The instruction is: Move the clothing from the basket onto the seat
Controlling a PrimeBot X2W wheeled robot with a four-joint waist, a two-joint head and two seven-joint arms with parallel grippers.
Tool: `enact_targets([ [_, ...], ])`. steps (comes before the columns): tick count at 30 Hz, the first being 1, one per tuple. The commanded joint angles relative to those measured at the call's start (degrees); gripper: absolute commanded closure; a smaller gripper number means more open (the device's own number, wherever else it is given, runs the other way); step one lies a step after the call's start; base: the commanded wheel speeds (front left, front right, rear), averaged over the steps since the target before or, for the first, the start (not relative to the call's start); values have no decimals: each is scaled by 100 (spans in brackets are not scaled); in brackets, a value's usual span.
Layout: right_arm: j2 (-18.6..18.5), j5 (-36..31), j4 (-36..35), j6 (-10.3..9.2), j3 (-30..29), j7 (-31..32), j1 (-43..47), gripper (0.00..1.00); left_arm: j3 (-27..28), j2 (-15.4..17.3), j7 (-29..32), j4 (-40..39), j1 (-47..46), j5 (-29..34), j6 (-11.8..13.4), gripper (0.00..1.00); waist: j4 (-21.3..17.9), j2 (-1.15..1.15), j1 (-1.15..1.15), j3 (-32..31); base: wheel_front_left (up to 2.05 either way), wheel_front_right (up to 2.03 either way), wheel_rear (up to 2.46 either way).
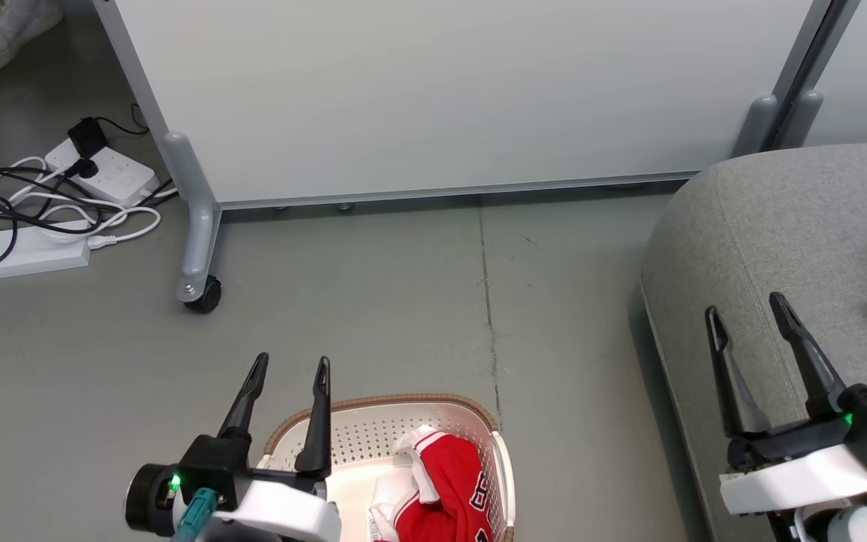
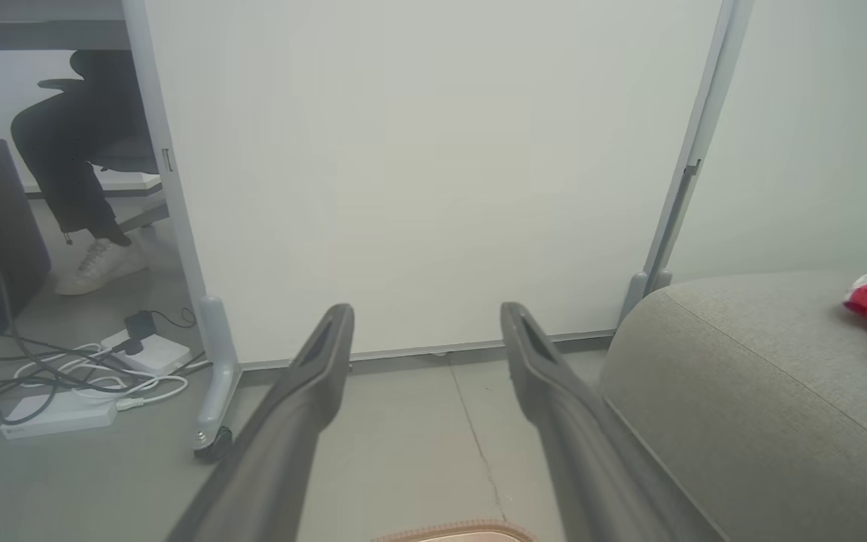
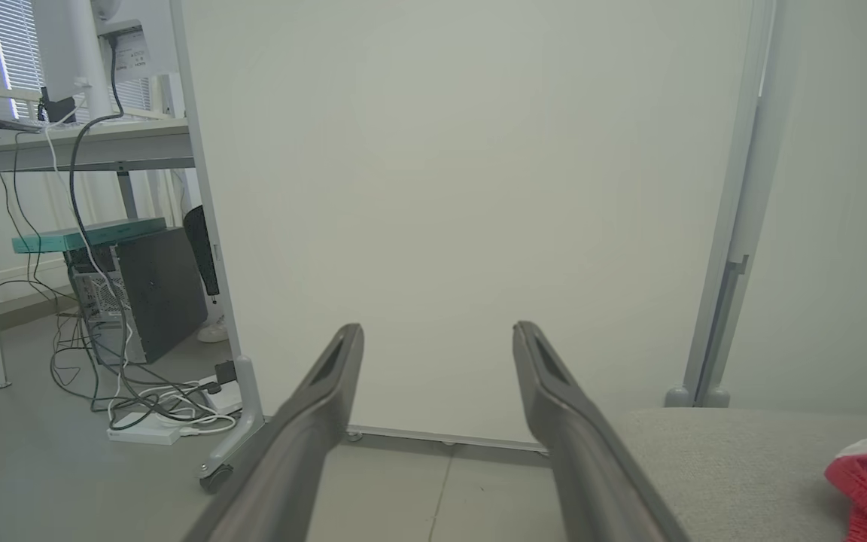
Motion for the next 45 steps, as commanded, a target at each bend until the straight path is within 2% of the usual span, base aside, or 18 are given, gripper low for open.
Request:
enact_targets([
  [1, 5, -19, 52, 1, 11, -9, 76, 0, 59, 18, -1, 14, 66, 35, 54, 0, 1, 0, 0, 4, 0, 0, 0],
  [8, -13, -94, 222, 1, 165, -9, 218, 0, 150, 21, -1, 80, 287, 92, 262, 0, 11, 0, 0, 8, 0, 0, 0],
  [20, 122, -71, 304, 1, 199, -9, 260, 0, 84, 20, -1, 165, 303, 90, 233, 0, 23, 0, 0, 7, 0, 0, 0],
  [45, 81, -60, 348, 1, 185, -10, 191, 0, -174, 20, -1, 124, 186, 101, 250, 0, -2, 0, 0, -2, 0, 0, 0],
])
